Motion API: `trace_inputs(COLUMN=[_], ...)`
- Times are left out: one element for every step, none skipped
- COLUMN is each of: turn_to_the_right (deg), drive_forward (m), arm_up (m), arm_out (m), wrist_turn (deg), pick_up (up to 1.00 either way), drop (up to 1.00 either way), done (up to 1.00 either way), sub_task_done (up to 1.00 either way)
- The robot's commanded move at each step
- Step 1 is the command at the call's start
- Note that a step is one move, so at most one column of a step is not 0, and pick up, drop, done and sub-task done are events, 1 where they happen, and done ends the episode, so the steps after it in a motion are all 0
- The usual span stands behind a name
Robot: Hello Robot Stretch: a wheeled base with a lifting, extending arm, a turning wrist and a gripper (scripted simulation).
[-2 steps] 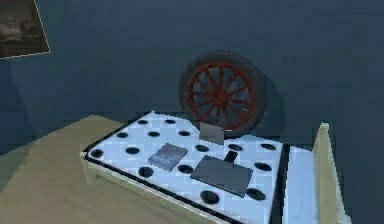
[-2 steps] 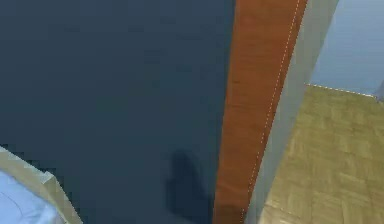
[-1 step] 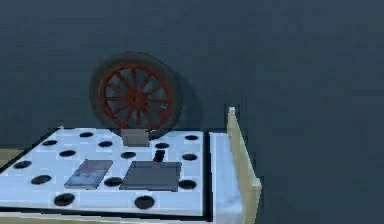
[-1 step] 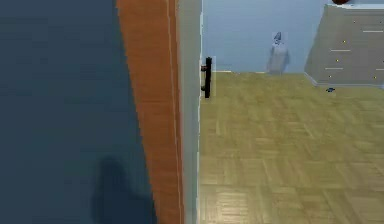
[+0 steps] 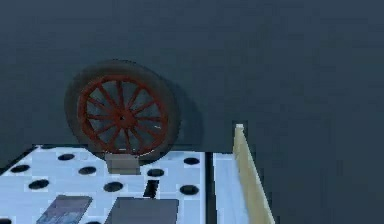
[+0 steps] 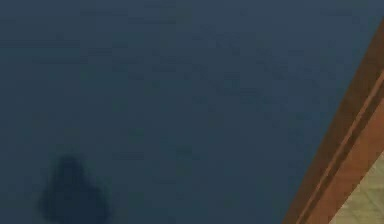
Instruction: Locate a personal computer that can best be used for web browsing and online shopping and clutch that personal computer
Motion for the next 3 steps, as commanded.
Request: trace_inputs(turn_to_the_right=[-45.0, -45.0, -15.0], drive_forward=[0.00, 0.00, 0.00], arm_up=[0.00, 0.00, 0.00], arm_out=[0.00, 0.00, 0.00], wrist_turn=[0.0, 0.0, 0.0], pick_up=[0.00, 0.00, 0.00], drop=[0.00, 0.00, 0.00], done=[0.00, 0.00, 0.00], sub_task_done=[0.00, 0.00, 0.00])
